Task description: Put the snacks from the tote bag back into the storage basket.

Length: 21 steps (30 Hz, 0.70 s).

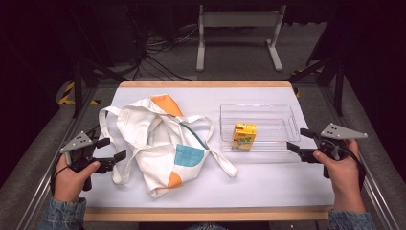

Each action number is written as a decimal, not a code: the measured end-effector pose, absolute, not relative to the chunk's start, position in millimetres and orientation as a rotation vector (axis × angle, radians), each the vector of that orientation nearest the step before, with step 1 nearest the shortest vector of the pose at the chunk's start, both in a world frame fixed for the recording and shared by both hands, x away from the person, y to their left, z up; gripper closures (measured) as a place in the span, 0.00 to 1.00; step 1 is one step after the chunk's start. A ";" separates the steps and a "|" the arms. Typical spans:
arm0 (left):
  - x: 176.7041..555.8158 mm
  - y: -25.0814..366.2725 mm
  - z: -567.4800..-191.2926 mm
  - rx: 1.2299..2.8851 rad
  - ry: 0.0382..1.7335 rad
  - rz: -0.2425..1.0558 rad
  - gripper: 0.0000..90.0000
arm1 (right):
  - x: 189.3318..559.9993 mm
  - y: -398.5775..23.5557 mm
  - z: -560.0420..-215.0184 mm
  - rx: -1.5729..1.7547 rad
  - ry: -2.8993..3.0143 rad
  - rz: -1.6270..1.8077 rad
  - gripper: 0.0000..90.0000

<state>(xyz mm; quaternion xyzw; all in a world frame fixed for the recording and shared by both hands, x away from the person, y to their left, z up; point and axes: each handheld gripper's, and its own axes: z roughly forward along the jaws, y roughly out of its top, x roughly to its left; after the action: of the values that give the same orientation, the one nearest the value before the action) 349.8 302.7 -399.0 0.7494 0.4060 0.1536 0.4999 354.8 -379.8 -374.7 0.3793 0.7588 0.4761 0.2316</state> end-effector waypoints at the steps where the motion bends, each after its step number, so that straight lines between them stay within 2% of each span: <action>1: 348.9 301.9 -402.2 1.818 0.978 0.381 0.12 | 353.7 -381.3 -377.4 1.049 2.083 1.296 0.22; 5: 345.0 298.9 -414.1 1.818 0.969 0.389 0.12 | 348.5 -386.9 -386.5 1.088 2.054 1.291 0.20; 15: 343.8 304.5 -411.5 1.785 0.941 0.402 0.11 | 335.9 -395.9 -408.8 1.168 2.016 1.333 0.09; 17: 343.2 305.5 -411.8 1.781 0.948 0.404 0.11 | 333.9 -394.5 -411.6 1.178 1.981 1.370 0.04; 21: 340.4 307.7 -412.1 1.775 0.959 0.409 0.11 | 335.5 -391.1 -416.5 1.139 1.893 1.414 0.03</action>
<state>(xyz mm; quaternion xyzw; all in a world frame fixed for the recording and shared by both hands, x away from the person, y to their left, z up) 340.4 307.7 -412.1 0.7390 0.3992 0.1703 0.5153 335.5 -391.1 -416.5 0.4196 0.6975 0.5211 0.2566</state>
